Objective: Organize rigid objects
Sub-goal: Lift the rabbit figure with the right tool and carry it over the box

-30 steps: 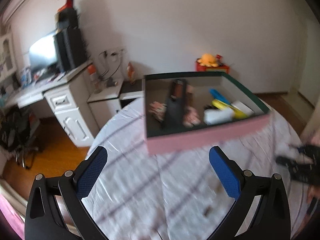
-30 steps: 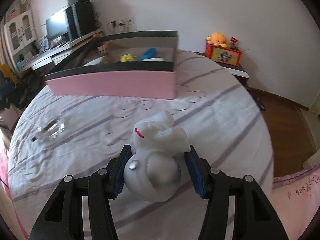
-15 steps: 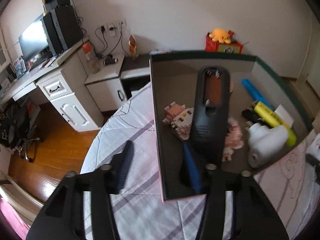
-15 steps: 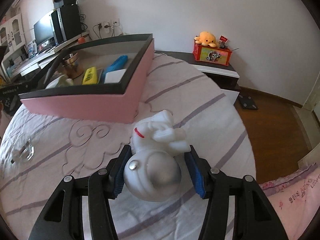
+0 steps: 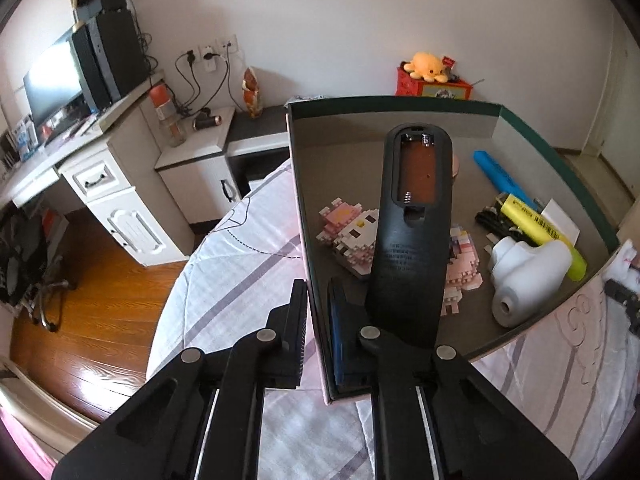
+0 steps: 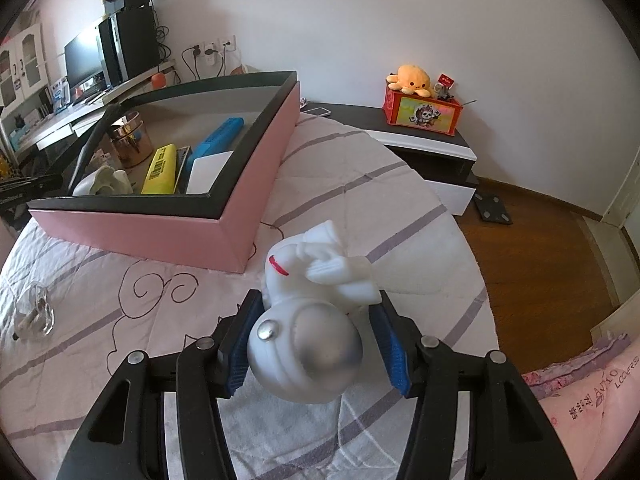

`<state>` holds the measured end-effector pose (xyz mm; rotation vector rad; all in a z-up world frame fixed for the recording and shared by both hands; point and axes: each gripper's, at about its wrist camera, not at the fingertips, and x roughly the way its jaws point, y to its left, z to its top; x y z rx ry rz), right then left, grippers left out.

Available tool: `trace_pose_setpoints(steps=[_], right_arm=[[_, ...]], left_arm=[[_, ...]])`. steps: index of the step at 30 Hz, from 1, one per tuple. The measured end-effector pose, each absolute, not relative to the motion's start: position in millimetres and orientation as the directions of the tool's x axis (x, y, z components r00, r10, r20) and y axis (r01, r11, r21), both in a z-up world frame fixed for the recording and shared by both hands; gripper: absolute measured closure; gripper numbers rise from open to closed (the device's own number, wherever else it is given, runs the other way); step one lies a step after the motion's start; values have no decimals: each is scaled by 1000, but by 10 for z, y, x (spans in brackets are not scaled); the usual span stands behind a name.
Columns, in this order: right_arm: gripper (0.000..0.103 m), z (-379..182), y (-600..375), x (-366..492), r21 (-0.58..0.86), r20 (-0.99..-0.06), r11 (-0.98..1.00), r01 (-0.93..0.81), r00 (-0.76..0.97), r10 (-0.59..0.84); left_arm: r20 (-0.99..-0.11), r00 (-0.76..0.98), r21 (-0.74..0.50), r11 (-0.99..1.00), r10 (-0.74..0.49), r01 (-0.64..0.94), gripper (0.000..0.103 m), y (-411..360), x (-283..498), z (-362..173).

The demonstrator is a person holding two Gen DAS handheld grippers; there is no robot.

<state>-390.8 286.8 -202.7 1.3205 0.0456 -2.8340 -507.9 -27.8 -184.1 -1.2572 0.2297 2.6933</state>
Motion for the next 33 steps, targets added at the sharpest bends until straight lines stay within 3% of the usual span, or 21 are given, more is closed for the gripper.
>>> trace_pose_setpoints(steps=[17, 24, 33], right_arm=[[47, -1442, 2781, -3883, -95, -681, -995, 25, -731, 46], [47, -1158, 2524, -4102, -111, -643, -989, 93, -766, 0], [47, -1342, 2199, -4618, -64, -698, -972, 226, -707, -118]], left_arm=[[-769, -632, 42, -977, 101, -208, 93, -317, -5076, -1875], [-770, -628, 31, -976, 113, -214, 93, -332, -5087, -1881], [-771, -626, 31, -975, 117, -220, 92, -369, -5084, -1879]])
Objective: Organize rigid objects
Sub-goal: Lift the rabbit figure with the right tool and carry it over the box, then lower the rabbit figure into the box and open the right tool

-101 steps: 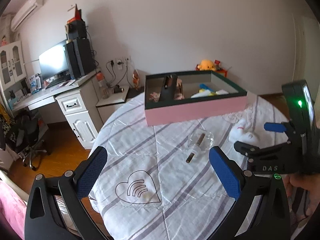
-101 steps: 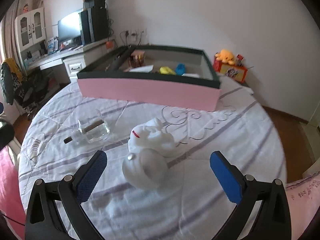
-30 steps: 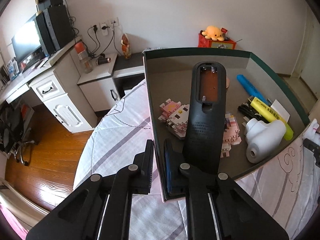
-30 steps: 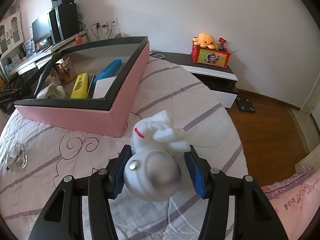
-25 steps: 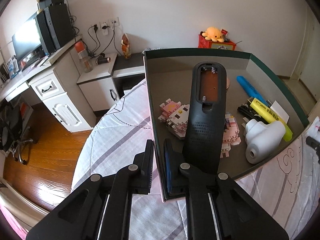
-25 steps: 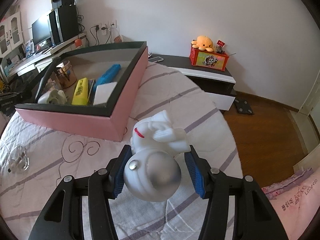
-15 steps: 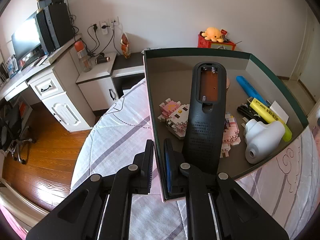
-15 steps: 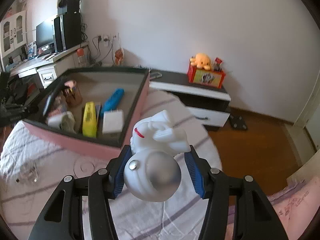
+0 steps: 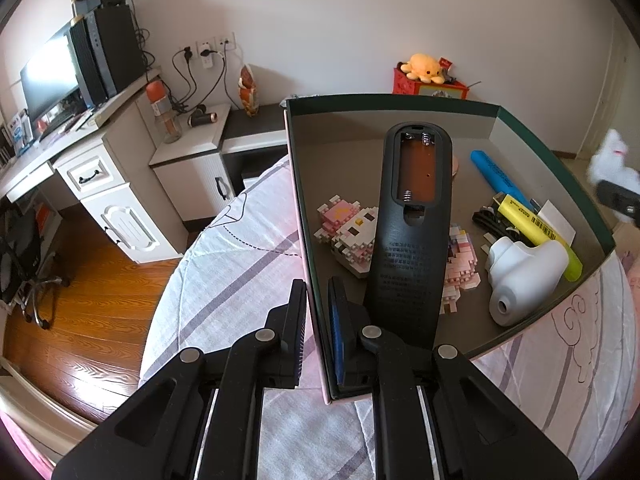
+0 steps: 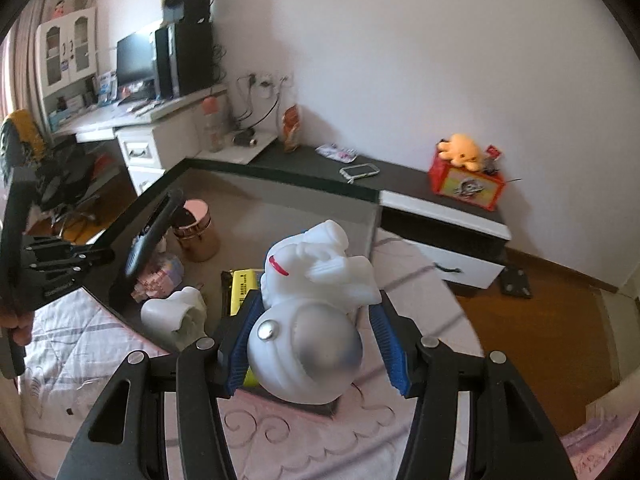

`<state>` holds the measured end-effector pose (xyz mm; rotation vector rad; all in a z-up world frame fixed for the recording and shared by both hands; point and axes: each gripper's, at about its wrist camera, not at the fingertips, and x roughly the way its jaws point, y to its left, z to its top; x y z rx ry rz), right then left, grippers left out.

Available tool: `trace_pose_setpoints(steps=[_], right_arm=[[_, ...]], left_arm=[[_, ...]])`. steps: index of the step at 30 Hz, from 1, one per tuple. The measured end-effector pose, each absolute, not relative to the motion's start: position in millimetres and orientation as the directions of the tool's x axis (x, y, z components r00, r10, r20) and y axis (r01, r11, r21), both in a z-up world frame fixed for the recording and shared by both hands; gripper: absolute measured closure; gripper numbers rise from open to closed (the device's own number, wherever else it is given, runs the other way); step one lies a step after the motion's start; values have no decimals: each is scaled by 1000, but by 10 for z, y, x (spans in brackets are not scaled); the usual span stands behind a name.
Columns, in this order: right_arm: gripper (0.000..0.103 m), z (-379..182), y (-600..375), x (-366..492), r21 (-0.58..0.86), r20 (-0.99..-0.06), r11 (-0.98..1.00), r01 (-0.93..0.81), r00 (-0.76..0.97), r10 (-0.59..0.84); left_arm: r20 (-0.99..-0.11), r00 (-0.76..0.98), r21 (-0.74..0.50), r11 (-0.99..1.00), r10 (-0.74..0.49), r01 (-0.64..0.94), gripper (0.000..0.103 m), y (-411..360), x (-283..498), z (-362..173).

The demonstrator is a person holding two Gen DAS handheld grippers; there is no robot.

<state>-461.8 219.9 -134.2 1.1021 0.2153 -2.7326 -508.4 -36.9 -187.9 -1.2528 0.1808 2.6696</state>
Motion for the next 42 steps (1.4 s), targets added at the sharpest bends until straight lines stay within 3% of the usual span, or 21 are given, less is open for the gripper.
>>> trace_pose_setpoints(steps=[9, 11, 13, 24, 30, 33, 35, 36, 37, 38, 42], right_arm=[[46, -1462, 2158, -4769, -13, -689, -960, 279, -698, -194], [41, -1453, 2169, -4778, -17, -688, -963, 269, -702, -184], [26, -1425, 2178, -4765, -19, -676, -964, 266, -713, -184], [25, -1234, 2474, -4479, -28, -657, -981, 191, -743, -126], [25, -1386, 2634, -4447, -20, -707, -988, 154, -701, -95], [26, -1484, 2696, -4453, 19, -726, -989, 150, -678, -117], [38, -1543, 2737, -4451, 56, -735, -987, 149, -663, -142], [52, -1581, 2760, -4457, 74, -743, -986, 151, -651, -156], [57, -1613, 2778, -4455, 93, -747, -984, 154, -642, -171], [58, -1635, 2805, -4449, 121, -746, -980, 159, -637, -196], [58, -1688, 2886, -4432, 197, -732, -964, 177, -627, -265]], left_arm=[[-772, -625, 31, -975, 117, -220, 92, -373, -5084, -1883], [-773, -624, 33, -975, 114, -219, 92, -359, -5087, -1886], [-773, -624, 30, -975, 115, -218, 92, -350, -5088, -1889], [-773, -627, 46, -976, 99, -212, 90, -305, -5089, -1879], [-766, -640, 102, -972, 59, -212, 90, -246, -5007, -1793], [-750, -657, 86, -974, 76, -211, 79, -254, -4869, -1695], [-727, -683, 98, -974, 70, -204, 55, -254, -4730, -1620], [-712, -699, 105, -972, 74, -210, 50, -235, -4646, -1582], [-699, -711, 118, -970, 71, -214, 43, -216, -4539, -1542], [-689, -720, 123, -967, 80, -225, 37, -188, -4438, -1511], [-674, -722, 101, -950, 153, -296, 27, -26, -4098, -1482]])
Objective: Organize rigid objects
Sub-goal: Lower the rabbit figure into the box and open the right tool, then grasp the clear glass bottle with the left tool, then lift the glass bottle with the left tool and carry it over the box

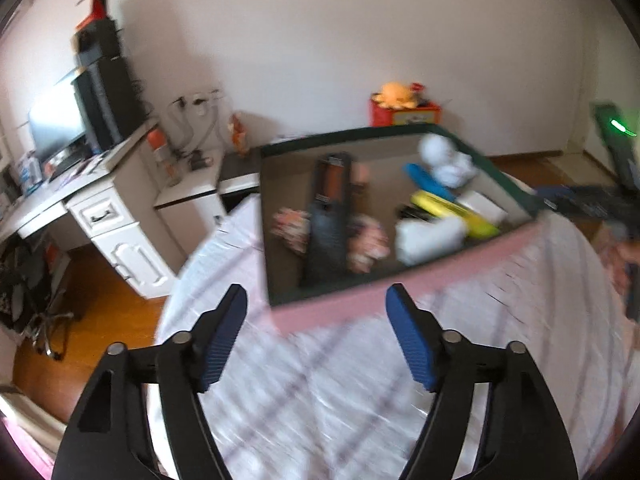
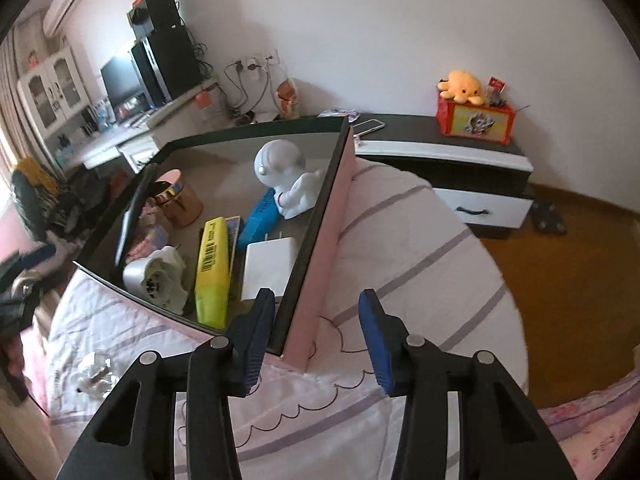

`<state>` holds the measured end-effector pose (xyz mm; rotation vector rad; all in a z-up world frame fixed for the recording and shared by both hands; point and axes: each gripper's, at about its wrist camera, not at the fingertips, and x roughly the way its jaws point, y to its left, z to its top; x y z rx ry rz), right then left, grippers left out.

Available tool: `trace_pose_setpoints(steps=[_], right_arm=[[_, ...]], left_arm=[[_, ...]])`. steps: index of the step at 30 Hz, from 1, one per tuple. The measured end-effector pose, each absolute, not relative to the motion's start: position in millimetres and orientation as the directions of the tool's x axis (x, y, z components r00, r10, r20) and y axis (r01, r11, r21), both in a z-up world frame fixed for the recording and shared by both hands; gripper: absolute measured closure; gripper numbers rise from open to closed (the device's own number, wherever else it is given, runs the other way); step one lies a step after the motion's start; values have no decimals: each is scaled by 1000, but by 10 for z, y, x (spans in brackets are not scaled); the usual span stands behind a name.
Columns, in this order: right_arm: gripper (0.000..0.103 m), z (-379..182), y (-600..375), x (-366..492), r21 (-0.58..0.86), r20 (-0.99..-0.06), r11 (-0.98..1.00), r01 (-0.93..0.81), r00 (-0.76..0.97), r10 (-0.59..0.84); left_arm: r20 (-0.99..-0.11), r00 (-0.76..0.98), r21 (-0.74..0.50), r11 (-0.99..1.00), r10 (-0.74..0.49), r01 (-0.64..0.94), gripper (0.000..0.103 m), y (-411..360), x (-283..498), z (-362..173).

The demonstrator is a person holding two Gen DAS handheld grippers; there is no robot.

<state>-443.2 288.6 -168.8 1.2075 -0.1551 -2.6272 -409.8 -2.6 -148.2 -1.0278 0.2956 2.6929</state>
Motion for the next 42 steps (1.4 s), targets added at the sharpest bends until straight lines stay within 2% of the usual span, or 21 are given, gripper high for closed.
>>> trace_pose_setpoints(steps=[2, 7, 9, 10, 11, 12, 14, 22, 42], right_arm=[[58, -1704, 2913, -4434, 224, -725, -957, 187, -624, -291], [58, -1729, 2933, -4430, 265, -706, -946, 189, -630, -323], [58, -1727, 2913, -4422, 257, -706, -947, 191, -632, -319], [58, -1721, 2907, -4413, 257, -706, -947, 192, -633, -319], [58, -1713, 2903, -4405, 256, -705, -947, 191, -633, -319], [58, -1707, 2901, -4391, 253, -704, -948, 191, -636, -316], [58, -1700, 2917, -4373, 253, -702, -949, 190, -638, -315], [58, -1684, 2889, -4365, 220, -712, -960, 174, -644, -280], [58, -1705, 2776, -4463, 143, -756, -980, 136, -624, -197]], left_arm=[[-691, -700, 102, -935, 180, -341, 24, 132, -3951, -1560], [-743, -642, 148, -888, 191, -436, 24, 545, -3711, -1884], [-757, -636, 190, -882, 148, -432, 24, 647, -3708, -2015], [-759, -642, 222, -885, 107, -410, 30, 674, -3736, -2081], [-762, -642, 232, -892, 81, -388, 45, 673, -3777, -2124], [-769, -637, 225, -907, 59, -356, 54, 623, -3821, -2144], [-771, -635, 188, -937, 46, -296, 53, 490, -3890, -2155], [-767, -642, 180, -968, -26, -176, 53, 90, -3988, -2138], [-762, -641, 202, -974, -93, -99, 53, -465, -4209, -2154]])
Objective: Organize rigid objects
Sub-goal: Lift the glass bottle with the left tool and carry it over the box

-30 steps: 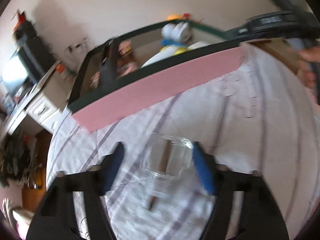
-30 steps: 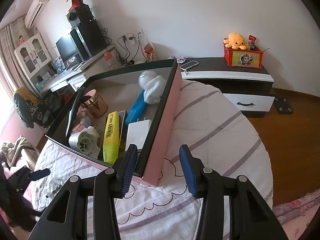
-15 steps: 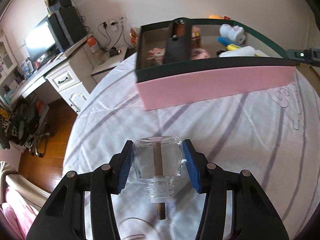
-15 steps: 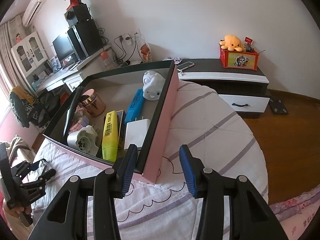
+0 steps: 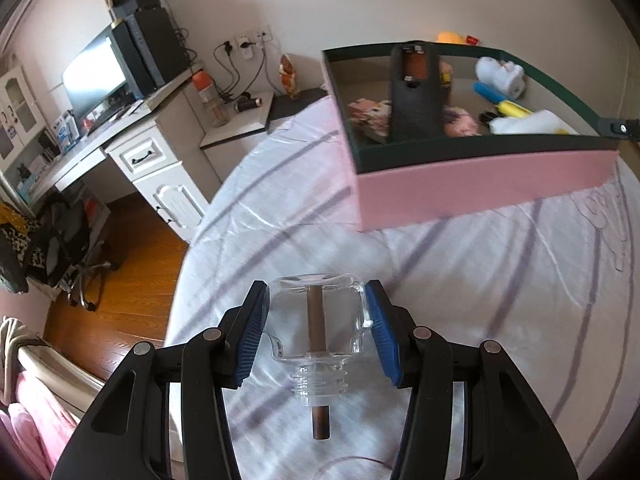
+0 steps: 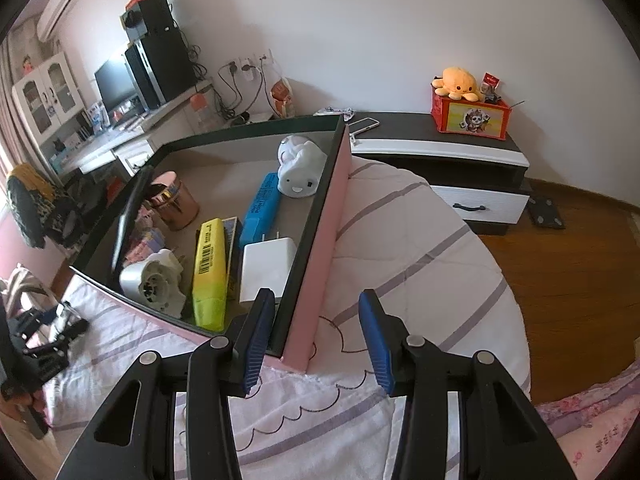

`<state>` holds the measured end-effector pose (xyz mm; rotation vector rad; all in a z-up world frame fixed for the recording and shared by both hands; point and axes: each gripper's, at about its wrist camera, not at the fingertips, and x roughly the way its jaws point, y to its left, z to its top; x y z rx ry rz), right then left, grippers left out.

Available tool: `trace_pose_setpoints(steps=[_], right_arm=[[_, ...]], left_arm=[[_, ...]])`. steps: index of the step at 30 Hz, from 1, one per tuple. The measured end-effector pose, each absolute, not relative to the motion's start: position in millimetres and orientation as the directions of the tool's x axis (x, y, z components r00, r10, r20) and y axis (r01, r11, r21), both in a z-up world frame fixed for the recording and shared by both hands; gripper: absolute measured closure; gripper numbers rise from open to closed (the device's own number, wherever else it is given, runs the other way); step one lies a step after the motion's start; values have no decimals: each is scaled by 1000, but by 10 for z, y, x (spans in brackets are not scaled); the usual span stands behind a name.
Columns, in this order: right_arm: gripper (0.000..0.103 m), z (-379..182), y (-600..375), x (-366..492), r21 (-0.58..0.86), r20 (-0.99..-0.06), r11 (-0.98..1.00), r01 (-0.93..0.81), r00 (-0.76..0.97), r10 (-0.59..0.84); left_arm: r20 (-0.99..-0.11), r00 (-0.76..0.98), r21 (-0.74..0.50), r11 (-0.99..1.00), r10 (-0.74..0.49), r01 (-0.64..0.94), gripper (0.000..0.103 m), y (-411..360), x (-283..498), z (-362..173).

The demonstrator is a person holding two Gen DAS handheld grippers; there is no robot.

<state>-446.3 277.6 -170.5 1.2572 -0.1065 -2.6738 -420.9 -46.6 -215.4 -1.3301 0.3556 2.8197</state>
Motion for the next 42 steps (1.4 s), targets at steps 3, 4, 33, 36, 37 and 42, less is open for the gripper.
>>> trace_pose_setpoints(steps=[3, 4, 33, 36, 37, 42], right_arm=[[58, -1725, 2723, -4521, 104, -771, -987, 121, -618, -157], [58, -1732, 2706, -4543, 90, -776, -989, 116, -615, -143], [90, -1798, 2457, -4755, -49, -821, -989, 137, -570, -38], [90, -1795, 2456, -4766, -52, -822, -989, 136, -568, -35], [90, -1798, 2455, -4769, -52, -823, -989, 137, -566, -35], [90, -1797, 2453, -4783, -55, -827, -989, 137, -561, -32]], left_arm=[[-766, -635, 199, -976, -102, -83, 53, -560, -4289, -2175], [-767, -635, 191, -978, -98, -80, 53, -597, -4326, -2180], [-716, -698, 138, -985, -28, -102, 53, -747, -4770, -1746], [-693, -721, 141, -985, -23, -104, 53, -736, -4772, -1584], [-687, -727, 140, -984, -19, -106, 53, -732, -4765, -1534], [-654, -757, 136, -983, 4, -122, 53, -650, -4733, -1273]])
